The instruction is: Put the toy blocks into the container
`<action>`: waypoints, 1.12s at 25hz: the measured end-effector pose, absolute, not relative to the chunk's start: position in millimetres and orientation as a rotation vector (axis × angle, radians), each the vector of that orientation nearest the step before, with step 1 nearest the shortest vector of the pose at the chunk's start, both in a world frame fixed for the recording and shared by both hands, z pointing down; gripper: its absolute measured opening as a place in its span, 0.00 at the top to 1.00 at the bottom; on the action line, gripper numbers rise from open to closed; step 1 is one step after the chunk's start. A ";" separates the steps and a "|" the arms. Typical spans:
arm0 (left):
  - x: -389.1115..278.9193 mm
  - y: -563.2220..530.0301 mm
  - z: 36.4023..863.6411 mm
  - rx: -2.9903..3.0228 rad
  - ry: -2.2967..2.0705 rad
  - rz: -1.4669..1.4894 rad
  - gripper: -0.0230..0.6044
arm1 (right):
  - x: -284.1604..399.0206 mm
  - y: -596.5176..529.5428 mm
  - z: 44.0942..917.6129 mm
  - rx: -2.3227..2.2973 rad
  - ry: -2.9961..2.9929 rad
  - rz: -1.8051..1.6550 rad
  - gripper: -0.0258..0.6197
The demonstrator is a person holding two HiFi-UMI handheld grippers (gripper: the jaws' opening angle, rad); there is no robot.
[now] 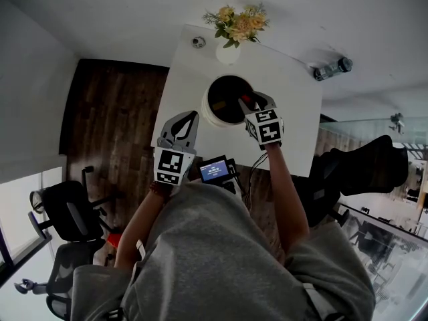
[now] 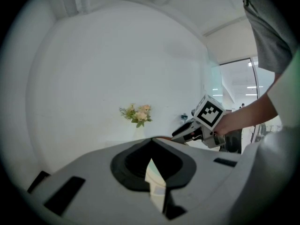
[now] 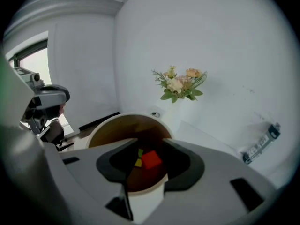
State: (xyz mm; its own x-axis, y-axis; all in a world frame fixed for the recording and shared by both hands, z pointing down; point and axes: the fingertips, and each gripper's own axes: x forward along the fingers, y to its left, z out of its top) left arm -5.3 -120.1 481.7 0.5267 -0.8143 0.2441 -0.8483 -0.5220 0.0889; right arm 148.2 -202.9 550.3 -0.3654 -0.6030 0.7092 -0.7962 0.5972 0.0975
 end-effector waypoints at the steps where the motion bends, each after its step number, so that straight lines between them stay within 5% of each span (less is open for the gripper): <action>1: -5.3 -119.9 481.8 2.569 -1.415 0.254 0.95 | 148.5 -203.3 549.0 1.114 -2.103 0.344 0.71; 28: -14.0 -132.2 382.1 2.778 -1.433 0.053 0.95 | 112.6 -156.3 346.7 1.484 -2.493 -0.094 0.84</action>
